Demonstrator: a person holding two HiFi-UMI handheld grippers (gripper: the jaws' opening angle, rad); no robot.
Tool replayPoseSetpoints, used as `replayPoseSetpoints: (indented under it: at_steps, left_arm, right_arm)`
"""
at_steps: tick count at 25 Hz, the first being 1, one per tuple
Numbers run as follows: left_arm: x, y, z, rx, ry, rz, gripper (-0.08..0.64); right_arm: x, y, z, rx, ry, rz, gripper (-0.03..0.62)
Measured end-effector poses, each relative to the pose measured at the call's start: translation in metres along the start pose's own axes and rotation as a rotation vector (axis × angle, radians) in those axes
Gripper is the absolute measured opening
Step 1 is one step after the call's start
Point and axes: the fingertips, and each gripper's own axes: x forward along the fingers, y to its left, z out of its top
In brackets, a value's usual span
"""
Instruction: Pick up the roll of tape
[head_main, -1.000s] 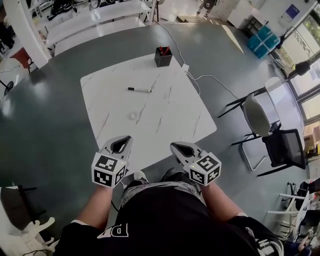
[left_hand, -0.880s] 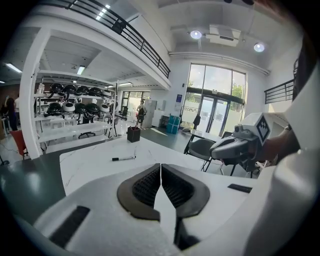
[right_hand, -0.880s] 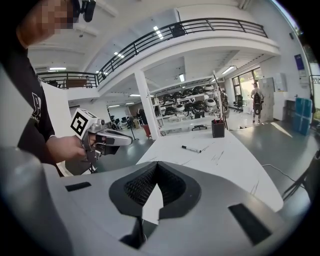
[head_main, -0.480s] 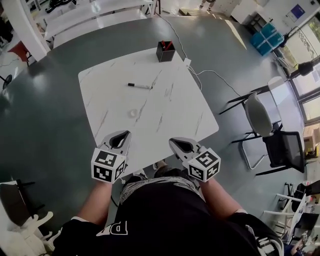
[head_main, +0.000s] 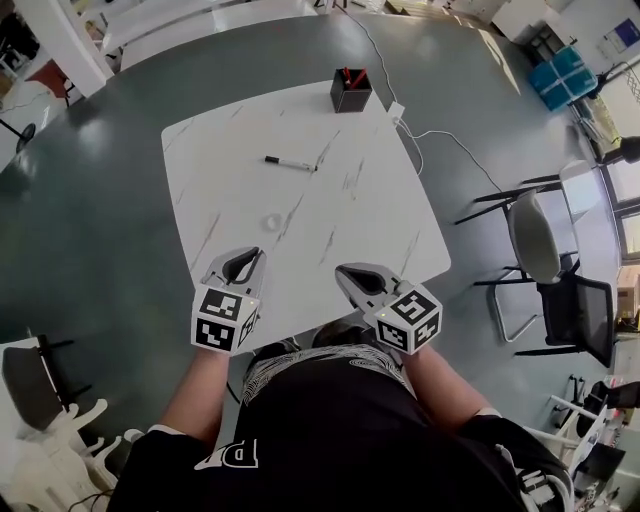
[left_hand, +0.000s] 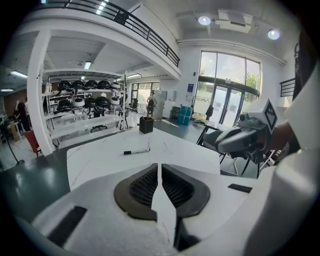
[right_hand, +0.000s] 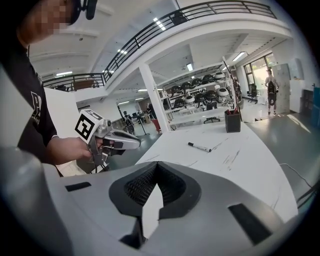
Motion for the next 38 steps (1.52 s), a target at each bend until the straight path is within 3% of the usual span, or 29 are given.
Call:
replayPoseSetpoints:
  at_steps: [8, 12, 21, 32, 38]
  left_arm:
    - [0.061, 0.014, -0.02, 0.021, 0.118, -0.005, 0.026]
    - [0.091, 0.025, -0.036, 0.012, 0.175, 0.009, 0.106]
    - [0.149, 0.046, -0.063, 0.017, 0.279, 0.043, 0.143]
    - [0.181, 0.051, -0.095, -0.004, 0.423, 0.045, 0.212]
    - [0.19, 0.054, -0.105, -0.034, 0.448, 0.048, 0.218]
  right_arm:
    - [0.017, -0.024, 0.005, 0.022, 0.015, 0.037, 0.003]
    - [0.017, -0.035, -0.002, 0.039, 0.035, 0.044, 0.003]
    - [0.019, -0.063, -0.022, 0.096, 0.069, 0.054, 0.003]
    - [0.023, -0.081, -0.033, 0.141, 0.086, 0.069, 0.003]
    - [0.018, -0.088, -0.035, 0.151, 0.084, 0.054, 0.003]
